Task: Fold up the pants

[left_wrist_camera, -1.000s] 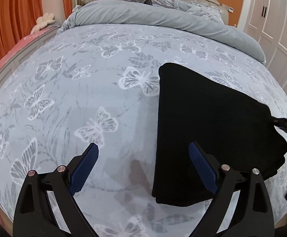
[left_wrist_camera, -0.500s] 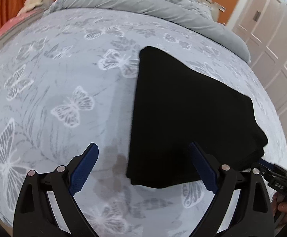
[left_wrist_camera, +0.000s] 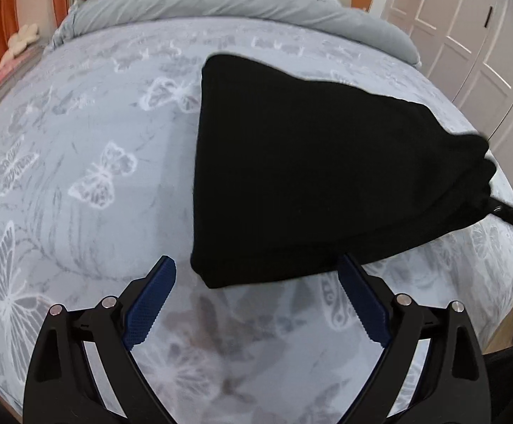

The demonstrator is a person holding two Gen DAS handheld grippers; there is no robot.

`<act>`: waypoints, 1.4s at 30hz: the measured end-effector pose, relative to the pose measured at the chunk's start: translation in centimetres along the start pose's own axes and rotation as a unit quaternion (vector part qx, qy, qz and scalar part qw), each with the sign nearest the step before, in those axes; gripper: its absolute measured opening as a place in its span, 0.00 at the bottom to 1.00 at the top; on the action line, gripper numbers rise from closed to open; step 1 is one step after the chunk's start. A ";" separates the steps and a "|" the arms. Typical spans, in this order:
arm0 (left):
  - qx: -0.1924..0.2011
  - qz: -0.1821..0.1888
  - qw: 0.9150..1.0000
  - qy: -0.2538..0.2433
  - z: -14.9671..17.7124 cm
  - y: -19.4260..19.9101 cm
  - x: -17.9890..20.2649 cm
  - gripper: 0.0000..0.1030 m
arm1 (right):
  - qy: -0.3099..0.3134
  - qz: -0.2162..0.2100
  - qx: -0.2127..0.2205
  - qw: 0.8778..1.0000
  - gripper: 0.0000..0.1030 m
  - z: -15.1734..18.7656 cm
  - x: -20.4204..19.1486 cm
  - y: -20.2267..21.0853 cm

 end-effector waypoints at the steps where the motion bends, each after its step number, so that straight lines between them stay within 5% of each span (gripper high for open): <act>1: 0.007 -0.016 1.000 0.000 -0.3 -0.2 -0.4 0.88 | -0.009 0.001 -0.014 1.000 0.11 0.3 0.5 -0.7; 4: -0.008 -0.030 0.999 0.018 -1.4 -2.2 -1.7 0.89 | -0.033 0.031 -0.089 0.995 0.15 2.5 2.4 -5.5; 6: -0.016 -0.014 0.999 0.040 -1.9 -3.0 -2.1 0.89 | -0.032 0.031 -0.073 0.996 0.21 1.9 1.9 -4.7; 9: -0.011 -0.009 0.998 0.058 -2.6 -3.8 -2.0 0.92 | -0.051 0.020 -0.049 0.997 0.44 1.1 2.2 -4.2; 11: 0.004 -0.008 0.998 0.057 -3.1 -4.0 -1.8 0.91 | -0.073 -0.002 -0.060 0.996 0.43 1.0 2.9 -6.0; 12: 0.012 0.000 0.998 0.056 -3.5 -4.1 -1.7 0.86 | -0.078 -0.022 -0.054 0.995 0.20 0.6 2.6 -6.4; 13: 0.019 0.037 0.998 0.047 -3.8 -4.1 -1.0 0.54 | -0.081 -0.042 -0.053 0.994 0.15 0.2 2.2 -6.7; 14: 0.019 0.057 0.997 0.038 -3.9 -3.8 -0.2 0.40 | -0.079 -0.040 -0.049 0.995 0.14 -0.1 1.9 -6.3; 16: 0.024 0.024 0.999 0.012 -4.4 -2.3 0.6 0.26 | -0.080 -0.053 -0.032 0.995 0.12 -0.4 1.2 -4.5; 18: 0.025 0.035 0.999 0.006 -4.2 -0.2 0.9 0.23 | -0.081 -0.091 -0.010 0.993 0.12 -0.7 0.3 -1.2; 22: -0.014 0.116 0.993 0.008 -1.0 3.8 1.0 0.23 | -0.070 -0.109 -0.019 0.991 0.12 2.2 0.4 3.0; 24: -0.034 0.114 0.993 -0.025 1.4 3.9 1.9 0.29 | -0.087 -0.087 -0.081 0.989 0.17 5.6 2.3 0.8; 26: -0.088 0.072 0.992 -0.057 4.9 1.7 2.3 0.35 | -0.115 -0.029 -0.144 0.982 0.29 9.2 5.0 -1.9; 27: -0.098 0.050 0.992 -0.066 6.1 1.2 2.2 0.35 | -0.125 -0.041 -0.123 0.984 0.34 9.0 5.0 -1.2; 30: -0.068 0.064 0.992 -0.083 6.6 3.2 2.4 0.39 | -0.101 -0.015 -0.059 0.993 0.45 7.9 4.4 2.8; 32: -0.020 0.094 0.993 -0.063 5.3 5.9 2.0 0.59 | -0.100 -0.023 -0.029 0.994 0.45 7.2 3.8 3.8; 34: 0.019 0.110 0.993 -0.046 3.4 7.5 2.0 0.63 | -0.087 -0.045 -0.009 0.995 0.45 5.4 2.4 3.9; 37: 0.060 0.093 0.993 -0.053 0.6 9.0 2.9 0.65 | -0.070 -0.056 -0.009 0.996 0.47 2.2 0.8 3.0; 39: 0.082 0.069 0.993 -0.055 -0.8 9.3 3.2 0.76 | -0.060 -0.059 -0.003 0.996 0.62 0.7 0.2 2.6; 42: 0.089 0.026 0.994 -0.049 -2.7 7.8 3.7 0.79 | -0.052 -0.022 -0.048 0.997 0.62 0.1 0.3 -0.9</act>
Point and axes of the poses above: each gripper's, at about its wrist camera, not at the fingertips, and y roughly against the way its jaws point, x to its right, z to its underside, the point moved 9 cm from there along -y, roughly the way its jaws point, and after that the axes turned 10 degrees about -x, right-handed, at the moved point
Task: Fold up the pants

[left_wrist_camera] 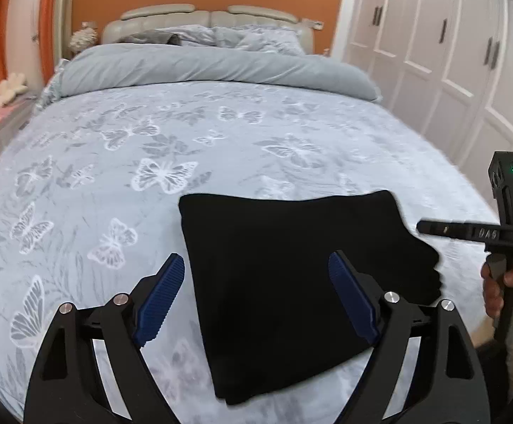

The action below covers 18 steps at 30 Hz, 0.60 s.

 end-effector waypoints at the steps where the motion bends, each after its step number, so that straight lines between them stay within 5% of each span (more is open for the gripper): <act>1: -0.008 -0.016 1.000 -0.004 -0.2 -1.0 0.2 0.79 | 0.001 0.014 -0.020 1.000 0.59 0.0 0.3 -1.5; 3: -0.022 -0.033 0.999 -0.007 -0.3 -2.8 0.1 0.79 | 0.003 0.028 -0.036 0.999 0.52 0.2 0.5 -3.5; 5: -0.031 -0.048 0.998 -0.001 0.3 -3.6 -0.4 0.79 | 0.028 0.033 -0.022 0.999 0.18 -0.2 -0.7 -3.5; 6: -0.037 -0.050 0.998 0.002 0.6 -3.6 -0.6 0.79 | 0.028 0.015 -0.009 0.999 0.14 -0.6 -1.6 -2.4; 9: -0.051 -0.044 0.997 0.030 0.9 -4.0 -1.6 0.79 | 0.057 -0.035 0.059 0.996 0.13 -1.1 -4.7 3.1; 11: -0.053 -0.043 0.997 0.043 1.1 -4.1 -2.4 0.79 | 0.063 -0.029 0.080 0.994 0.13 -0.8 -4.5 5.2; 15: -0.064 -0.065 0.995 0.033 2.0 -5.0 -3.0 0.80 | -0.026 0.045 -0.042 0.998 0.20 2.5 3.6 -2.2; 18: -0.075 -0.059 0.995 0.036 2.5 -5.3 -3.0 0.80 | 0.002 0.047 0.019 0.999 0.22 1.3 1.9 1.4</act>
Point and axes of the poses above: each gripper's, at about its wrist camera, not at the fingertips, and y roughly against the way its jaws point, x to its right, z to its underside, the point moved 9 cm from there along -y, roughly the way its jaws point, and after that the axes turned 10 degrees about -x, right-handed, at the moved point
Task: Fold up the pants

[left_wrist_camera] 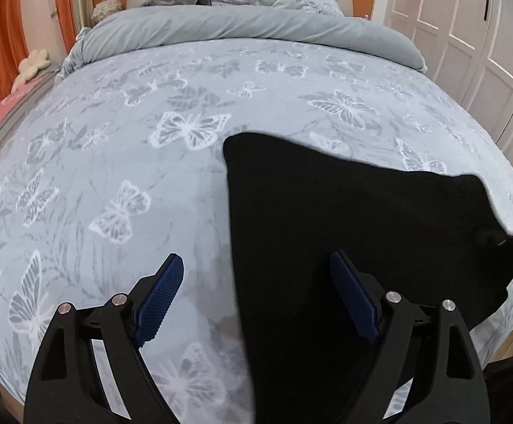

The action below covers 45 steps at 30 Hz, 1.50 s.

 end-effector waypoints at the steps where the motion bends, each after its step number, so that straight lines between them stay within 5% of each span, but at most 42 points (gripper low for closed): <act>1: 0.003 0.007 1.000 0.002 -0.1 0.4 0.0 0.80 | -0.001 0.011 0.040 0.999 0.26 -0.5 -0.1 1.7; 4: 0.022 0.023 0.999 0.011 -0.8 1.5 0.3 0.86 | 0.009 -0.025 0.082 0.996 0.26 -2.1 -1.8 3.8; 9: 0.023 -0.034 0.999 0.025 -2.6 0.0 -0.7 0.88 | 0.046 -0.043 -0.018 0.998 0.05 -4.1 -5.9 -2.8; 10: 0.016 -0.049 0.998 0.030 -2.5 -0.6 -1.3 0.87 | 0.026 0.000 -0.048 0.998 0.00 -4.5 -4.2 -5.5; 13: 0.015 -0.026 0.998 0.063 -2.6 0.0 -3.2 0.87 | -0.051 -0.049 -0.048 0.996 0.00 -5.0 -3.0 -5.8; 15: 0.047 -0.021 0.996 0.077 -3.2 2.3 -4.8 0.88 | 0.009 -0.032 0.011 0.999 0.10 -6.4 -6.0 -2.9; 17: 0.069 -0.051 0.992 0.091 -3.4 3.9 -7.1 0.88 | 0.073 -0.060 0.026 0.995 0.11 -6.5 -11.3 -1.7; 19: 0.072 -0.072 0.989 0.107 -3.3 4.5 -9.0 0.88 | 0.112 -0.086 0.005 0.990 0.11 -6.5 -15.9 -3.0; 22: 0.057 -0.064 0.985 0.147 -2.5 4.4 -11.6 0.88 | 0.162 -0.070 -0.036 0.984 0.10 -5.8 -20.4 -7.0; 25: 0.045 -0.041 0.984 0.167 -1.9 4.2 -12.9 0.88 | 0.178 -0.053 -0.066 0.980 0.08 -5.2 -22.5 -11.7; 29: 0.054 -0.074 0.985 0.144 -1.4 4.4 -13.0 0.88 | 0.177 -0.049 -0.060 0.981 0.02 -5.5 -23.7 -14.3; 33: 0.047 -0.077 0.990 0.106 -0.9 4.0 -11.7 0.88 | 0.145 -0.082 -0.039 0.985 0.01 -6.3 -22.9 -10.1; 36: 0.045 -0.065 0.993 0.088 -0.5 4.0 -10.3 0.88 | 0.145 -0.036 -0.015 0.989 0.01 -5.8 -19.5 -7.4; 39: 0.042 -0.060 0.995 0.072 -0.4 3.8 -8.7 0.88 | 0.089 0.031 -0.043 0.995 0.00 -5.3 -13.0 -8.5; 41: 0.042 -0.055 0.996 0.061 -0.3 3.8 -7.4 0.88 | 0.046 -0.005 -0.036 0.998 0.00 -5.5 -10.4 -7.6; 45: 0.048 -0.059 0.996 0.041 -0.5 3.8 -5.1 0.88 | 0.040 0.040 0.023 0.998 0.00 -5.8 -7.0 -3.7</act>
Point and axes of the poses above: each gripper's, at about its wrist camera, not at the fingertips, and y roughly against the way its jaws point, x to its right, z to its underside, the point moved 9 cm from there along -y, roughly the way its jaws point, and after that the axes turned 10 degrees about -x, right-handed, at the moved point
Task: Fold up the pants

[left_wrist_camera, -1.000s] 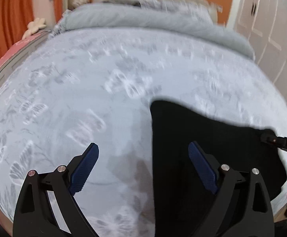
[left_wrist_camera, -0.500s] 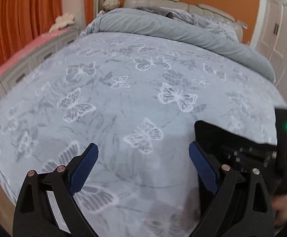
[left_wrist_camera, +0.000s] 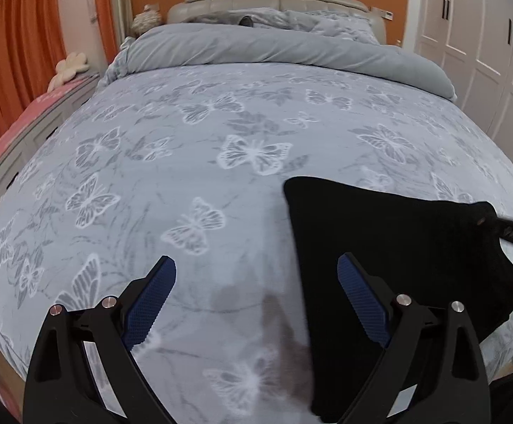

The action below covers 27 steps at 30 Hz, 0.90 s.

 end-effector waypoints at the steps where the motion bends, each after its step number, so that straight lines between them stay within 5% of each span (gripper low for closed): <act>1: 0.000 0.000 1.000 -0.004 0.0 -0.1 0.8 0.88 | -0.009 0.012 -0.008 1.000 0.00 0.2 1.3 -0.3; 3: -0.003 0.000 1.000 -0.009 0.0 -0.5 1.8 0.88 | -0.064 -0.011 -0.037 0.997 0.00 0.9 4.6 -1.7; 5: -0.004 -0.003 1.000 -0.021 0.1 -1.0 3.2 0.88 | -0.083 -0.017 -0.023 0.996 0.00 0.9 5.6 -0.7; 11: -0.015 -0.013 0.999 -0.049 0.9 -2.3 5.5 0.88 | -0.016 -0.006 0.009 1.000 0.06 3.1 4.6 4.1; 15: -0.025 0.009 0.998 -0.052 1.7 -2.3 6.2 0.88 | -0.022 -0.013 -0.004 1.000 0.49 6.8 5.5 5.1; 16: -0.030 0.021 0.998 -0.048 2.1 -2.2 6.1 0.88 | -0.025 -0.020 -0.013 0.999 0.50 7.8 5.8 4.9; 19: -0.047 0.048 0.997 -0.040 3.4 -2.1 5.9 0.89 | -0.025 -0.059 -0.035 0.997 0.50 10.1 5.5 4.4; 22: -0.070 0.052 0.995 -0.041 4.7 -2.9 5.8 0.89 | -0.016 -0.053 -0.049 0.997 0.49 11.3 5.3 2.9; 23: -0.074 0.049 0.995 -0.044 5.1 -3.1 5.8 0.89 | -0.015 -0.052 -0.047 0.997 0.45 11.3 5.2 2.7; 24: -0.073 0.049 0.995 -0.045 5.1 -3.1 5.7 0.89 | -0.015 -0.067 -0.046 0.997 0.22 11.2 4.7 2.6; 27: -0.052 0.044 0.997 -0.046 4.4 -2.1 5.6 0.89 | 0.002 -0.077 -0.007 0.997 0.14 9.9 3.4 5.2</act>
Point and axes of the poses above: each gripper's, at about its wrist camera, not at the fingertips, and y roughly against the way its jaws point, x to its right, z to its underside, the point moved 9 cm from there along -y, roughly the way its jaws point, and after that the axes turned 10 degrees about -x, right-handed, at the moved point
